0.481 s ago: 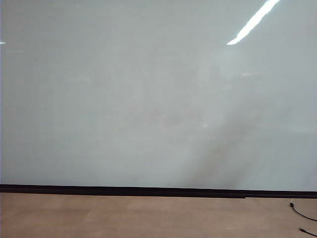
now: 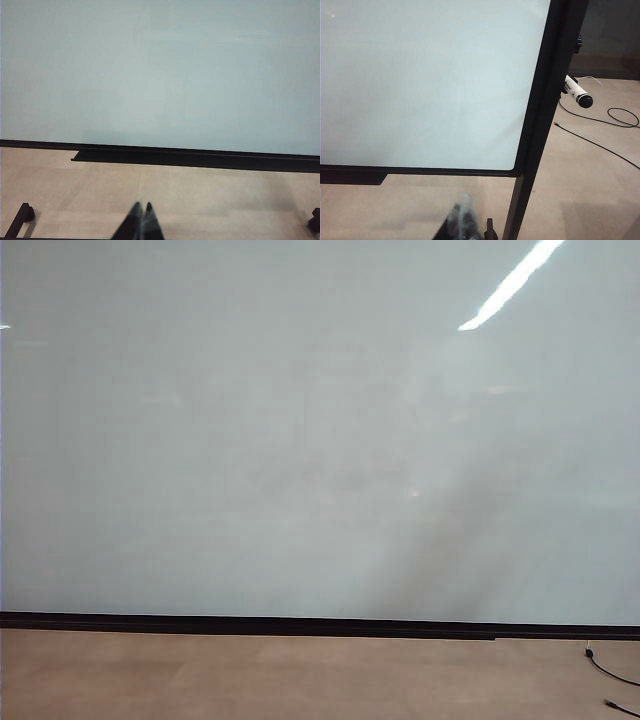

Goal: Pick up the pen on the shelf to the right of the whiteboard and write the letter A.

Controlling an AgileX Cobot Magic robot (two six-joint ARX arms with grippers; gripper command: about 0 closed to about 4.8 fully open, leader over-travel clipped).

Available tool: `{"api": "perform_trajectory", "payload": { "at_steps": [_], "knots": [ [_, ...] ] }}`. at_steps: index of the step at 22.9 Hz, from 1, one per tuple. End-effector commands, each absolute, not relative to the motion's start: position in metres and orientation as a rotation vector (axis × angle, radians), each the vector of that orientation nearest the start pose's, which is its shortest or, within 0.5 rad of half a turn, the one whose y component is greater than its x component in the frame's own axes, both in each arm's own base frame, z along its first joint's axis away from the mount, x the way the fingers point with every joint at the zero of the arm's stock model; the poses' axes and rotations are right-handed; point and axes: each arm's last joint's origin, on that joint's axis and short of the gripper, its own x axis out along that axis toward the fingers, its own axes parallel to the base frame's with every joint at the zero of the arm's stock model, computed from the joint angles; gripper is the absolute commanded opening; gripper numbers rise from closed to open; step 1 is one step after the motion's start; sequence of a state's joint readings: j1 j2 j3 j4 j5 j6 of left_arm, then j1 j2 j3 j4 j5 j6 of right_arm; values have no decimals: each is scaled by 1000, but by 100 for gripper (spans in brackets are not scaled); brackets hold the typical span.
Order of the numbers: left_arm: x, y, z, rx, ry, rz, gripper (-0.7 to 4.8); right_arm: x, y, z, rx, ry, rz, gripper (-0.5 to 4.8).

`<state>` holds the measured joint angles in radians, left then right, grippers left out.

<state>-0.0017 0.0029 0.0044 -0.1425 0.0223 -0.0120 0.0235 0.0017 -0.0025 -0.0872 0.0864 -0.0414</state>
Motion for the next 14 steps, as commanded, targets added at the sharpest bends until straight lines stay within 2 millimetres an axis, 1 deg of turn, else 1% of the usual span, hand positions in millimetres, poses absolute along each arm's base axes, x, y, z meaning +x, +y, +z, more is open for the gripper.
{"api": "perform_trajectory", "payload": {
  "at_steps": [1,4,7,9,10,11,14],
  "knots": [
    [97,-1,153,-9,131,-24,-5,97,0,157,-41,73,-66,-5],
    [97,-1,153,-9,131,-23,-5,97,0,157,-41,72,-68,-6],
    [97,-1,153,-9,131,-24,-4,97,-2,158,-43,70,-118,-6],
    [97,-1,153,-9,131,-24,-5,97,-5,158,-46,73,-216,-6],
    [97,-1,153,-9,131,-24,-5,96,-7,158,-49,74,-316,-6],
    [97,-1,153,-9,131,-24,-4,95,-9,158,-51,75,-374,-6],
    [97,-1,153,-9,131,-24,-5,95,-9,158,-52,76,-387,-5]
  ]
}}
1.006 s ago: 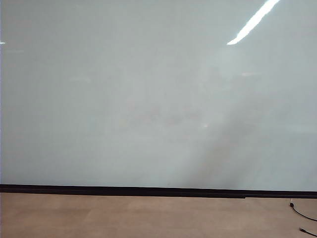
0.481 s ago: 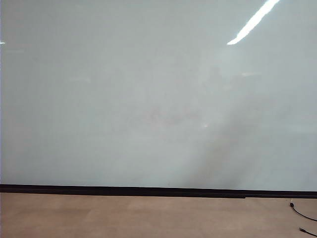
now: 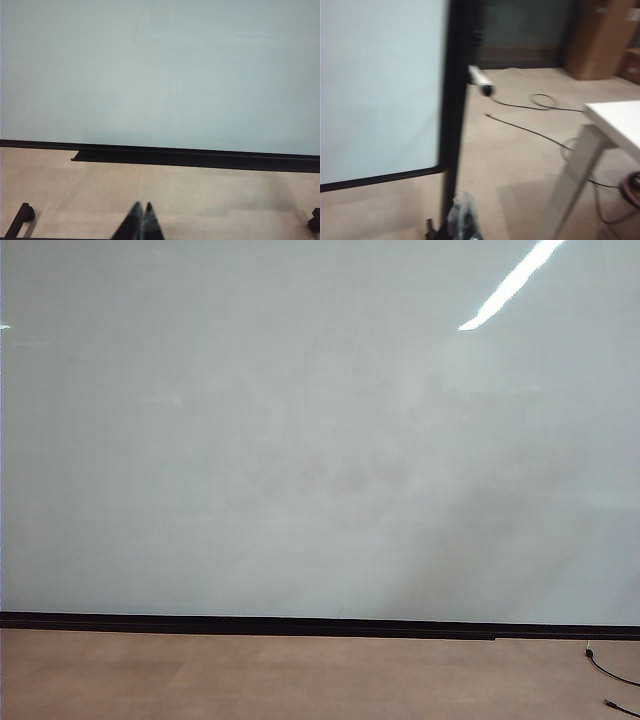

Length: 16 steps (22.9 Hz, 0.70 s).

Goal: Pick up the pen on the shelf to the right of the whiteboard and write the letter A.

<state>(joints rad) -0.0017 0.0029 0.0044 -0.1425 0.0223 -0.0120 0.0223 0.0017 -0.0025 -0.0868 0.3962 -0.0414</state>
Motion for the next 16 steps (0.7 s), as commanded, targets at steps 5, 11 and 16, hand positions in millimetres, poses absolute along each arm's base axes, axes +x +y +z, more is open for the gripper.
{"api": "perform_trajectory", "payload": {
  "at_steps": [5,11,16],
  "knots": [
    [97,-1,153,-9,131,-24,-5,95,-9,158,-51,75,-361,-5],
    [97,-1,153,-10,131,-24,-5,95,-9,157,-52,79,-361,108],
    [97,-1,153,-9,131,-24,-4,95,-9,157,-52,79,-362,220]
  ]
}}
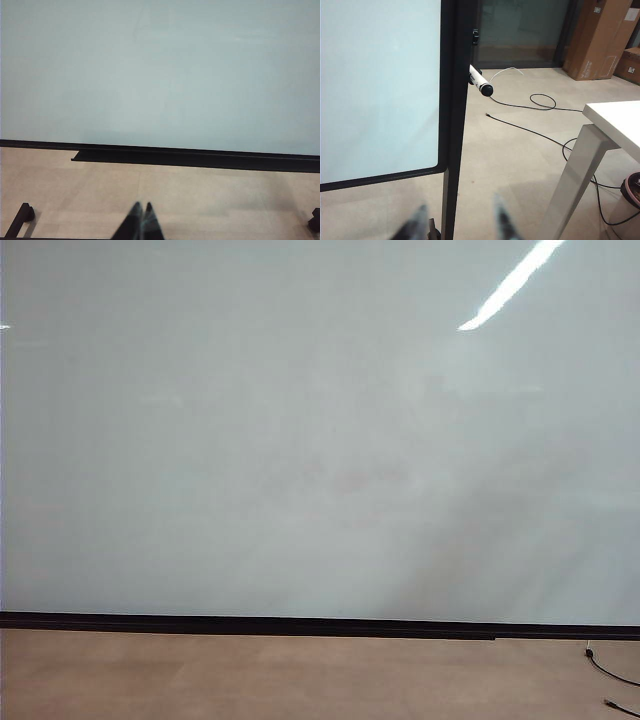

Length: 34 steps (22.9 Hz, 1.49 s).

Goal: Pick up the pen on the shelf to the right of the whiteboard and write the letter A.

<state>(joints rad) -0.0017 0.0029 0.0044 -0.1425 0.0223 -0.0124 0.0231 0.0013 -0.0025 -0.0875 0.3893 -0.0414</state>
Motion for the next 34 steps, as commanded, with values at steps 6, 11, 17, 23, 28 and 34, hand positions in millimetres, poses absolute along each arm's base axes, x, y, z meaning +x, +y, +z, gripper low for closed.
{"api": "perform_trajectory", "payload": {
  "at_steps": [6,11,17,23,28,34],
  "knots": [
    [97,-1,153,-9,131,-24,-5,95,-9,157,-52,80,-362,272],
    [97,-1,153,-9,131,-24,-5,95,-9,157,-52,79,-377,351],
    [97,-1,153,-9,131,-24,-4,95,-9,158,-50,75,-385,349],
    [97,-1,153,-9,131,-24,-5,95,-10,164,31,2,-415,346],
    [97,-1,153,-10,131,-24,-5,95,-12,168,73,-12,-423,367],
    [97,-1,153,-9,131,-24,-5,100,-17,181,65,12,-405,392]
  ]
}}
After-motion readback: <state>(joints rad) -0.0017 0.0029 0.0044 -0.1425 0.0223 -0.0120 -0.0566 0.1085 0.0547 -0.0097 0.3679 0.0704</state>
